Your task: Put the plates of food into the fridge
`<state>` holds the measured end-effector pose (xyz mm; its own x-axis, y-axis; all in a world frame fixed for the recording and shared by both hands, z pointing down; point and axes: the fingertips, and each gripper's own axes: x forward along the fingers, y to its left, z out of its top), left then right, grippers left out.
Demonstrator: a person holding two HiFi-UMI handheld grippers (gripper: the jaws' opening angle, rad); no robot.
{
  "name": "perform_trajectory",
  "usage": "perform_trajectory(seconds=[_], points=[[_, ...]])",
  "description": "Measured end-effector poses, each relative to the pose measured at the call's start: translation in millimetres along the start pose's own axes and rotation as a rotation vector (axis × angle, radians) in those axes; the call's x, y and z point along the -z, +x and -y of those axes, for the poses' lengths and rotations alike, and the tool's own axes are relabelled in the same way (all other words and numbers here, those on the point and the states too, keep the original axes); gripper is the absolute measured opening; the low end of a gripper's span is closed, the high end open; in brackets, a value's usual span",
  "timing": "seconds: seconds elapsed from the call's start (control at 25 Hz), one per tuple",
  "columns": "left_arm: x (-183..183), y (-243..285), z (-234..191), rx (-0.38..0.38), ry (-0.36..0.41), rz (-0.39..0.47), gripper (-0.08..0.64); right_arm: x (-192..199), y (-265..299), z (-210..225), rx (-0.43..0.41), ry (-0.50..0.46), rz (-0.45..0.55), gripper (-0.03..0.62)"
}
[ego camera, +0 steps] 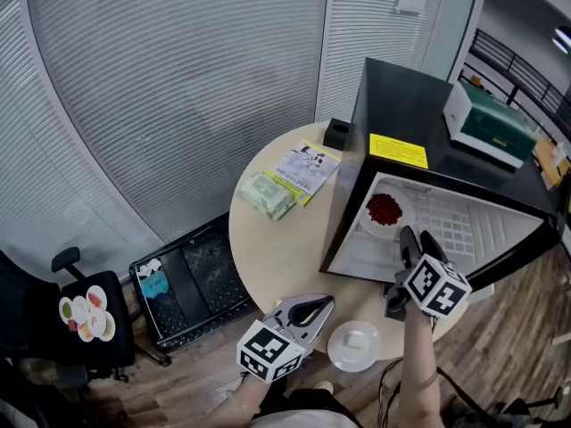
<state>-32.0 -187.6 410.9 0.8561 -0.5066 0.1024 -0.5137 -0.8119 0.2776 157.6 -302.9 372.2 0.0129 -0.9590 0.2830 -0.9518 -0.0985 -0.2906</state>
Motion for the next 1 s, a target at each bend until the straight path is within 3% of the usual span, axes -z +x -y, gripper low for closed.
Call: perform_trajectory(seconds=[0.12, 0.24, 0.52, 0.68, 0.88, 1.0], points=[[0.1, 2.9, 7.5, 0.021, 0.009, -0.006, 0.005, -1.6, -19.9, -3.3, -0.008, -0.011, 0.036, 0.207], [0.1, 7.7, 15.5, 0.041, 0.018, -0.013, 0.005, -3.2, -40.1, -1.5, 0.012, -0.024, 0.083, 0.028], [3.8, 17.9, 46.8, 0.103, 0.044, -0.022, 0.005, 12.9, -84.3, -10.8, -0.033, -0.104, 0.136, 0.011], [9.2, 19.4, 66.6, 0.132, 0.054, -0.029, 0.005, 35.0, -110.5, -12.4, -0.054, -0.078, 0.138, 0.009], [18.2, 15.6, 81.7, 0.148, 0.067, -0.036, 0.005, 81.5, -151.1, -11.7, -0.007, -0.178, 0.122, 0.009], [19.7, 15.7, 86.9, 0.155, 0.048, -0.016, 0.005, 120.5, -173.8, -9.8, 0.012, -0.170, 0.072, 0.009]])
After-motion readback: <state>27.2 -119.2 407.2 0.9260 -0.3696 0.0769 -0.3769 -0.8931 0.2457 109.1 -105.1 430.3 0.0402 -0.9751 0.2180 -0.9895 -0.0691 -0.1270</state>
